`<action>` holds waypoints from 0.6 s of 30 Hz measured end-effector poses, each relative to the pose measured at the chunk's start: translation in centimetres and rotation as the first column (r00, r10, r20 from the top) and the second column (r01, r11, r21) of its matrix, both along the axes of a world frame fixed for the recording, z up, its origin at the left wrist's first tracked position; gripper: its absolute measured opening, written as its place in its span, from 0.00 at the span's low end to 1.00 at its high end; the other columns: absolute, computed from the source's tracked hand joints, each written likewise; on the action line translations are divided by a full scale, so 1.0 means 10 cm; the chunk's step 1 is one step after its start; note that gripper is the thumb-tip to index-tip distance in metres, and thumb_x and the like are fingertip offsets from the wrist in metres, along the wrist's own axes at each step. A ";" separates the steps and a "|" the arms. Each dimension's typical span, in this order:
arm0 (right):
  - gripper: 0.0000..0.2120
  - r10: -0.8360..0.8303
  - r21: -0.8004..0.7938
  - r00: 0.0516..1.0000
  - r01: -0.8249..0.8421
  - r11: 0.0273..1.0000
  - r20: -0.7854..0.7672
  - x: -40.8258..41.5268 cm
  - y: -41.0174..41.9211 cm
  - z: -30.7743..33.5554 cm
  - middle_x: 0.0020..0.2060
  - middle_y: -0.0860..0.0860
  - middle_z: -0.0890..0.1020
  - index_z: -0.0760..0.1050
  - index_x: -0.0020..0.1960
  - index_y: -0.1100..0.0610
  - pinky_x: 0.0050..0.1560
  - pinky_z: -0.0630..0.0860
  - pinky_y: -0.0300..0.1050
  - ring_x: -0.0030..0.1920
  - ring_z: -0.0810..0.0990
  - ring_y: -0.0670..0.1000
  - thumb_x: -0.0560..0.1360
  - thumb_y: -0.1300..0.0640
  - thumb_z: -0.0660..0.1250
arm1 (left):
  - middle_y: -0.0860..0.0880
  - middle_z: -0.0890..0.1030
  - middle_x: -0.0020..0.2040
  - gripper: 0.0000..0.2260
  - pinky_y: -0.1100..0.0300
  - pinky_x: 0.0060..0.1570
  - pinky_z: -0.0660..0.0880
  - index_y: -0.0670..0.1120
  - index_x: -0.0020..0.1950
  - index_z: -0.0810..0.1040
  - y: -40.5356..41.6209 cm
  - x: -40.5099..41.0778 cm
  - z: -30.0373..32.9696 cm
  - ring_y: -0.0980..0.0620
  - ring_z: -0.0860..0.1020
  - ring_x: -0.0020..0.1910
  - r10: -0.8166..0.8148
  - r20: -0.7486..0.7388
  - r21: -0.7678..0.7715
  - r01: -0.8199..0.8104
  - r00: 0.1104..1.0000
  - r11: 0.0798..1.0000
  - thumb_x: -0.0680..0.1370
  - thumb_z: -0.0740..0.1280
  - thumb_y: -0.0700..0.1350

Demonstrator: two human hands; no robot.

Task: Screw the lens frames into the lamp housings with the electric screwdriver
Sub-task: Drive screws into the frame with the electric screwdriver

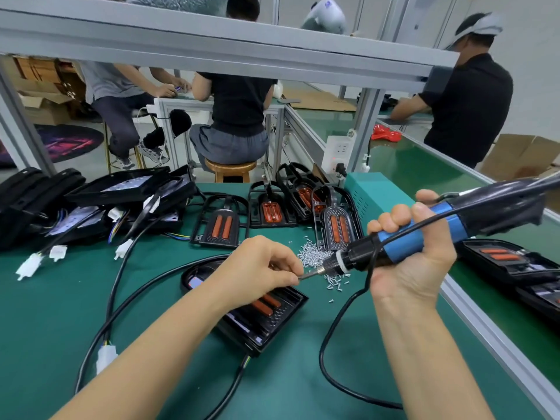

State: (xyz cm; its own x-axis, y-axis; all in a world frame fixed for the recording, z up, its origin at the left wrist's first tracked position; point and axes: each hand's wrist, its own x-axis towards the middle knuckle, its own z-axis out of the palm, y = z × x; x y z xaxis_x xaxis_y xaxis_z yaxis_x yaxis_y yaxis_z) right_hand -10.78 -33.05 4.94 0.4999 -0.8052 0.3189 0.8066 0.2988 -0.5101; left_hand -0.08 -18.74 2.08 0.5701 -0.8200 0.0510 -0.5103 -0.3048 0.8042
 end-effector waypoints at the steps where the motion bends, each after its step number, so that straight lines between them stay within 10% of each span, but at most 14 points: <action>1: 0.06 -0.001 0.007 1.000 0.001 1.000 -0.007 0.01 0.00 -0.03 0.26 0.46 0.70 0.71 0.45 0.53 0.32 0.69 0.37 0.27 0.69 0.45 0.69 0.61 0.61 | 0.56 0.81 0.33 0.07 0.67 0.40 0.73 0.52 0.39 0.83 -0.02 0.01 -0.01 0.61 0.76 0.32 -0.004 0.007 0.029 0.004 1.000 1.000 0.72 0.74 0.40; 18: 0.09 0.048 0.020 0.990 -0.046 0.999 -0.132 0.16 -0.01 -0.33 0.27 0.49 0.70 0.71 0.46 0.55 0.31 0.71 0.38 0.26 0.70 0.47 0.66 0.63 0.63 | 0.59 0.79 0.35 0.06 0.77 0.36 0.67 0.50 0.46 0.84 0.19 -0.03 -0.09 0.65 0.75 0.35 0.140 0.180 0.125 -0.164 0.974 0.979 0.75 0.70 0.40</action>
